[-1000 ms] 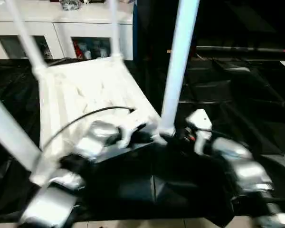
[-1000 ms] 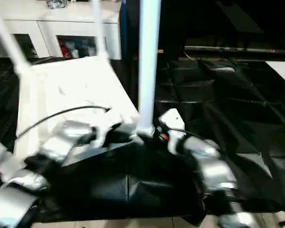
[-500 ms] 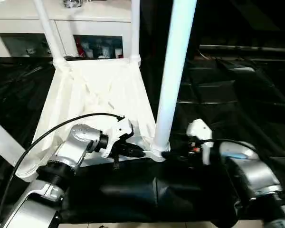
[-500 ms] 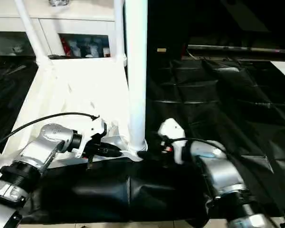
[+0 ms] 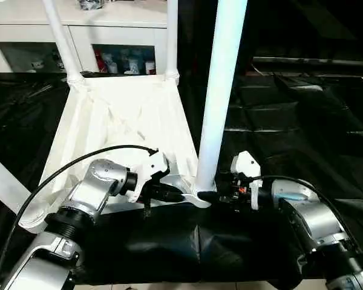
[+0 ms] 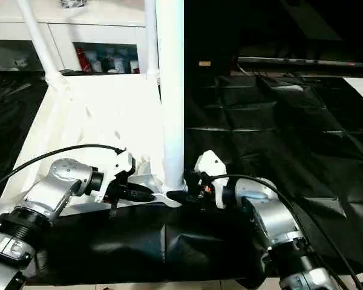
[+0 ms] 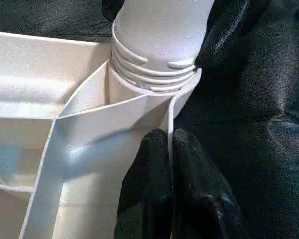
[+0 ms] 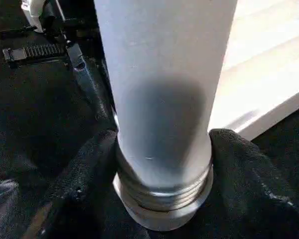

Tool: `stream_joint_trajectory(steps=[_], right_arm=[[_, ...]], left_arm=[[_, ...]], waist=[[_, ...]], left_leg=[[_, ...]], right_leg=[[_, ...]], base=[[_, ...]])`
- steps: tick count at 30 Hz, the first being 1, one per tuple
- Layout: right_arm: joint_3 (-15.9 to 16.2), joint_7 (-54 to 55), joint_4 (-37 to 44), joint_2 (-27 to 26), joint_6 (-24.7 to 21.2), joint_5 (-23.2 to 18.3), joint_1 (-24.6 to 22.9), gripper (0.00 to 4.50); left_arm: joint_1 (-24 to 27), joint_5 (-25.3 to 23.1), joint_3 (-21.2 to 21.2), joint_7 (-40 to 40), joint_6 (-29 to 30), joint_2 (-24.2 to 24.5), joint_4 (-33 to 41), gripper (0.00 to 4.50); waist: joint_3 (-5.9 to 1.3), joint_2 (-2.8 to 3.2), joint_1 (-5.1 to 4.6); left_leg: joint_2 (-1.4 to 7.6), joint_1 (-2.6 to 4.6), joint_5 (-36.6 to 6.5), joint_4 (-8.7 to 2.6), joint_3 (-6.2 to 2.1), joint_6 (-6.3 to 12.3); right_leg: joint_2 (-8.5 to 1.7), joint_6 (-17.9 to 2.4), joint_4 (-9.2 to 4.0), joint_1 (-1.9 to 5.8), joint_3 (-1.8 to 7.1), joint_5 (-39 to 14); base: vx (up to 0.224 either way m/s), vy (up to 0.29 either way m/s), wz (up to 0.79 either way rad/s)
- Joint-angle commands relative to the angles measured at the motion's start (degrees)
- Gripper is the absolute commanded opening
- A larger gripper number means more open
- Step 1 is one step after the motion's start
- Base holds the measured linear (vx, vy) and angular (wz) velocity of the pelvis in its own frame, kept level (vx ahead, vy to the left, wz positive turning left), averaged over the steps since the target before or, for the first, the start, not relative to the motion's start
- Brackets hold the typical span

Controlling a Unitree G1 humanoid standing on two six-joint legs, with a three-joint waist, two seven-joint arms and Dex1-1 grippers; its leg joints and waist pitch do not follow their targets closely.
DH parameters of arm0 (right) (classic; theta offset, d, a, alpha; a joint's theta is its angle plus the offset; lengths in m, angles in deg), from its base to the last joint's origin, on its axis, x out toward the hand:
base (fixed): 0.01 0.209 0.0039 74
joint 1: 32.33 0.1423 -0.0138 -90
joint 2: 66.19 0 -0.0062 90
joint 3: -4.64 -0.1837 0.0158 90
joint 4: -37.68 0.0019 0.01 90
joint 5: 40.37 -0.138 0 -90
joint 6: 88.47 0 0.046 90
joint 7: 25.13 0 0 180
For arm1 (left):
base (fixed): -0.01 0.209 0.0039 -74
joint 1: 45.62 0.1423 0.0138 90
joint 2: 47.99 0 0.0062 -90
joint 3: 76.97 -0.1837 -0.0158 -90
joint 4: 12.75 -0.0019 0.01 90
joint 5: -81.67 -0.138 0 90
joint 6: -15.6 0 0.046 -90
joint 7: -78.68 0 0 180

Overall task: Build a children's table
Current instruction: Rotate leg to tighten

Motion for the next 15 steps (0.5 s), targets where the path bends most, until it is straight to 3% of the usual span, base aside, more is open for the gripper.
stream_joint_trajectory(steps=[1,5,10,12,15], right_arm=[[0.5,-0.1,-0.2,-0.3,0.2,0.3,0.5,2.64],[-1.1,5.1,-1.9,-2.2,0.6,0.8,-0.1,2.64],[-5.5,21.0,-7.1,-9.2,1.2,2.6,-1.0,2.64],[-6.4,26.3,-7.4,-12.1,0.1,3.0,-1.6,2.63],[-6.4,32.3,-8.0,-15.4,-0.2,4.5,-1.5,2.63]], left_arm=[[0.8,1.6,-0.3,0.6,0.7,-0.9,1.0,0.00],[0.0,-0.2,0.1,-4.6,0.3,-2.5,-1.3,0.00],[-4.3,-3.3,1.5,-18.7,0.0,-8.9,-9.0,0.00],[-5.9,-3.7,1.9,-23.3,0.1,-11.8,-11.2,0.00],[-7.7,-4.4,2.1,-28.5,0.1,-15.0,-13.8,0.00]], waist=[[-3.20,-0.50,0.10],[-3.20,-0.60,-0.07],[-2.99,-0.92,-0.56],[-2.90,-0.76,-0.68],[-2.94,-0.40,-0.67]], left_leg=[[1.33,0.70,-13.8,-3.54,-0.65,2.08],[1.31,0.63,-13.7,-3.50,-0.62,1.99],[0.89,0.77,-16.2,-3.58,-0.77,0.12],[0.94,1.07,-17.6,-3.66,-0.87,0.10],[0.85,0.88,-17.4,-3.76,-0.91,0.16]], right_leg=[[-2.93,-12.4,-3.98,2.44,1.88,-13.6],[-2.91,-12.3,-3.94,2.33,1.88,-13.7],[-2.96,-9.6,-4.95,2.07,1.73,-21.7],[-2.94,-8.7,-5.42,1.75,1.71,-23.8],[-2.86,-8.2,-5.49,1.75,1.76,-23.6]], base=[[0.000,0.000,0.00],[0.000,0.000,0.00],[0.000,0.000,0.00],[0.000,0.000,0.00],[0.000,0.000,0.00]])
